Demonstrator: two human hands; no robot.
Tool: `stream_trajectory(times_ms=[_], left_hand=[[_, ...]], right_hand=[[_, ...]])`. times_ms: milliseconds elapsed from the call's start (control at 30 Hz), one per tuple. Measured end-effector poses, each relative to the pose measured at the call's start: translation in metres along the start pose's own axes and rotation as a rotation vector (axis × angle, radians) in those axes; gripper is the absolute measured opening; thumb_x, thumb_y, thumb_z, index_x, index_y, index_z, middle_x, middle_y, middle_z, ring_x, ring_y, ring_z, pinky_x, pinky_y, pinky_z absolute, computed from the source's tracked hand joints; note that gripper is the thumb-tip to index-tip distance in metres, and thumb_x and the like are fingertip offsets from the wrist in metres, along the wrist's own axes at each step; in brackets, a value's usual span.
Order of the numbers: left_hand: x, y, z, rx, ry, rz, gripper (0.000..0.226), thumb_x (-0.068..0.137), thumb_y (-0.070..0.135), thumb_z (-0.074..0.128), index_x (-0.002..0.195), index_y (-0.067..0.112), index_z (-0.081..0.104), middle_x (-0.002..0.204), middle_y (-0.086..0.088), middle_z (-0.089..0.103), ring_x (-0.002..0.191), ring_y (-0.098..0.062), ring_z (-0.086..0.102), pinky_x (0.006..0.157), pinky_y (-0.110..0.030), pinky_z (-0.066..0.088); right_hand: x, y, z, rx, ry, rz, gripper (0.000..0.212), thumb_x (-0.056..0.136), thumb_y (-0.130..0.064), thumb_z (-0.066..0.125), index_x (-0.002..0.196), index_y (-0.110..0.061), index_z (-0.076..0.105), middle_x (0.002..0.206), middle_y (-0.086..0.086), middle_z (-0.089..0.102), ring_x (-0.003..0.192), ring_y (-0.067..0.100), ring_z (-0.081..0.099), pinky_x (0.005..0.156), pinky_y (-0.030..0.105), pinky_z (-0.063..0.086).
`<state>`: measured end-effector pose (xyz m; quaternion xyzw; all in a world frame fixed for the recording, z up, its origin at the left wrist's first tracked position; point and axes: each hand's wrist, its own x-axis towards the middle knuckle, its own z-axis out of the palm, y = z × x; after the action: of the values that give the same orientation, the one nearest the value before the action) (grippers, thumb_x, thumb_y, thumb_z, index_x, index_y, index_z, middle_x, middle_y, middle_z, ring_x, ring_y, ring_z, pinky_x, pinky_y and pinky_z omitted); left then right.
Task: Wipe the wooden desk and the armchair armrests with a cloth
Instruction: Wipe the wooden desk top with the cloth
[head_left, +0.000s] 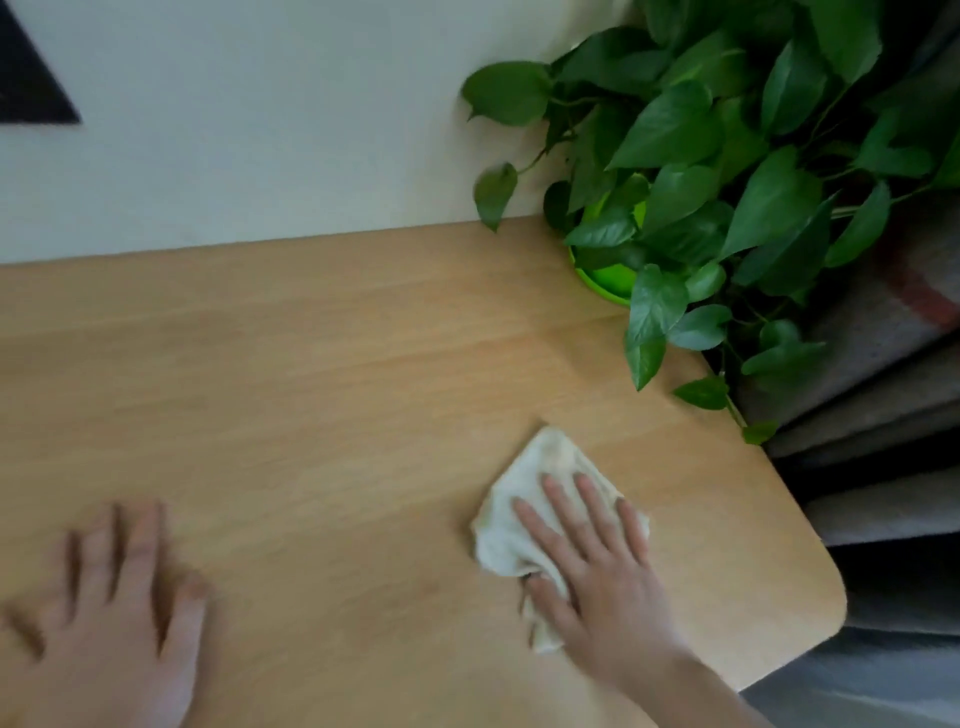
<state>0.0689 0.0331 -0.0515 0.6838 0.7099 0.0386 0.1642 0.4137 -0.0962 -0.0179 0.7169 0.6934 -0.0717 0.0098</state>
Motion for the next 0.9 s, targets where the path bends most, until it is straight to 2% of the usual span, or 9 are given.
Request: stream_trajectory(times_ms=[100,233,300,367,467,600,667,767,900], left_hand=[[0.001,0.009,-0.021,-0.041,0.057,-0.009,0.073,0.076,0.057,0.027,0.146,0.036,0.024,0.158,-0.001,0.024,0.144,-0.032,0.018,0.11,-0.066,0.02],[0.001,0.013,-0.025,-0.042,0.029,-0.024,0.076,0.074,0.057,0.026,0.146,0.031,0.032,0.157,0.0,0.027,0.144,-0.029,0.019,0.111,-0.067,0.014],[0.0,0.013,-0.023,-0.033,0.031,-0.002,0.077,0.074,0.057,0.027,0.146,0.03,0.033,0.157,0.0,0.028,0.144,-0.029,0.019,0.111,-0.067,0.012],[0.001,0.013,-0.024,-0.02,0.03,-0.003,0.076,0.075,0.056,0.028,0.145,0.029,0.034,0.157,-0.001,0.029,0.144,-0.03,0.021,0.11,-0.067,0.013],[0.0,0.012,-0.023,-0.004,0.034,-0.002,0.073,0.077,0.055,0.029,0.145,0.03,0.035,0.155,-0.001,0.031,0.143,-0.029,0.023,0.109,-0.068,0.015],[0.0,0.01,-0.021,0.018,0.067,-0.008,0.071,0.077,0.054,0.031,0.144,0.031,0.036,0.153,0.0,0.036,0.14,-0.026,0.023,0.107,-0.068,0.018],[0.0,0.012,-0.023,0.022,0.058,-0.011,0.07,0.078,0.054,0.031,0.143,0.031,0.036,0.152,0.0,0.038,0.139,-0.027,0.025,0.106,-0.069,0.02],[-0.001,0.014,-0.029,0.049,0.004,-0.018,0.07,0.079,0.051,0.031,0.145,0.028,0.038,0.153,-0.001,0.037,0.139,-0.027,0.026,0.106,-0.068,0.021],[-0.003,0.011,-0.029,0.082,-0.067,-0.02,0.072,0.082,0.054,0.018,0.15,0.03,0.013,0.159,0.006,0.011,0.147,-0.022,0.009,0.113,-0.064,0.009]], right_hand=[[0.088,0.04,-0.013,0.018,-0.016,0.386,0.06,0.093,-0.057,0.005,0.149,-0.042,-0.009,0.162,-0.002,-0.004,0.148,0.027,-0.007,0.117,0.05,0.005],[0.234,0.008,-0.025,0.2,0.057,0.934,0.061,0.098,-0.048,0.01,0.153,-0.027,-0.005,0.161,0.012,-0.007,0.146,0.04,-0.006,0.113,0.061,0.001],[0.282,-0.029,-0.037,0.298,0.012,1.001,0.063,0.098,-0.045,0.014,0.154,-0.021,-0.005,0.16,0.015,-0.011,0.144,0.043,-0.011,0.113,0.063,-0.004],[0.301,-0.074,-0.029,0.224,-0.008,0.805,0.064,0.099,-0.047,0.014,0.153,-0.022,-0.011,0.16,0.014,-0.015,0.144,0.042,-0.016,0.113,0.062,-0.007],[0.269,-0.115,-0.011,0.13,-0.038,0.189,0.061,0.098,-0.051,0.011,0.151,-0.031,-0.011,0.16,0.004,-0.016,0.145,0.033,-0.02,0.114,0.056,-0.012],[0.214,-0.047,-0.02,0.01,-0.163,-0.678,0.056,0.099,-0.054,0.024,0.15,-0.045,0.003,0.162,-0.01,-0.003,0.147,0.016,-0.015,0.116,0.042,-0.014],[0.226,0.011,-0.034,-0.094,-0.19,-0.754,0.056,0.099,-0.053,0.028,0.15,-0.047,0.004,0.162,-0.013,-0.003,0.147,0.013,-0.013,0.117,0.042,-0.01],[0.276,0.053,-0.042,-0.055,-0.105,-0.226,0.052,0.099,-0.054,0.021,0.148,-0.05,0.002,0.162,-0.012,-0.003,0.147,0.014,-0.012,0.118,0.053,0.0],[0.351,-0.036,-0.034,0.067,-0.032,0.654,0.056,0.099,-0.049,0.012,0.152,-0.037,-0.001,0.162,0.001,-0.005,0.147,0.033,-0.007,0.112,0.061,0.002]])
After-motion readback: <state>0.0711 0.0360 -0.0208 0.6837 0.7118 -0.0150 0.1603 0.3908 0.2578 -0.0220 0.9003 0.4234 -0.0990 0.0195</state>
